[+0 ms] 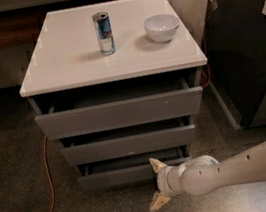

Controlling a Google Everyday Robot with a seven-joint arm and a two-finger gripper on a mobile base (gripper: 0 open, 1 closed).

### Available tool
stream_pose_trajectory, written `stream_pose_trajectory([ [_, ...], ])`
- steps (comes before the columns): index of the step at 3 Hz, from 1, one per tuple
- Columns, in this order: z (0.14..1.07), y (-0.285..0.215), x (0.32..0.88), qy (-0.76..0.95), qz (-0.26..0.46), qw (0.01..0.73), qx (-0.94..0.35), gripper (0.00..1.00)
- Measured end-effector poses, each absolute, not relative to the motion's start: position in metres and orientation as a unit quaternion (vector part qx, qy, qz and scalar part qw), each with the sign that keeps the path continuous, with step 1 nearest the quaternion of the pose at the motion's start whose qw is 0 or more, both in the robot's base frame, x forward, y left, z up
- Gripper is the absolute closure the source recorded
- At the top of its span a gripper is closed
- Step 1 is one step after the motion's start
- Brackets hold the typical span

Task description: Place redbull can into bottom drawer

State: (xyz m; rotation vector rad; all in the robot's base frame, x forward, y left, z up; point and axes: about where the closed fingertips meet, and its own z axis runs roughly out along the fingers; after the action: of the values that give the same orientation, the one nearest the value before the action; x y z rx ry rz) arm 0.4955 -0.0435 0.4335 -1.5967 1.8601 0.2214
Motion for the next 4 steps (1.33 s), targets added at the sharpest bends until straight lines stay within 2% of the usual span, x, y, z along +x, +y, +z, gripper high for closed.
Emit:
stream_pose_trajectory([
  [2,0.377,-0.037,0.531,0.716,0.100,0.330,-0.608,0.00],
  [3,0.335,-0.052,0.543,0.735,0.111,0.311,-0.592,0.00],
  [4,0.332,-0.054,0.544,0.737,0.109,0.309,-0.592,0.00],
])
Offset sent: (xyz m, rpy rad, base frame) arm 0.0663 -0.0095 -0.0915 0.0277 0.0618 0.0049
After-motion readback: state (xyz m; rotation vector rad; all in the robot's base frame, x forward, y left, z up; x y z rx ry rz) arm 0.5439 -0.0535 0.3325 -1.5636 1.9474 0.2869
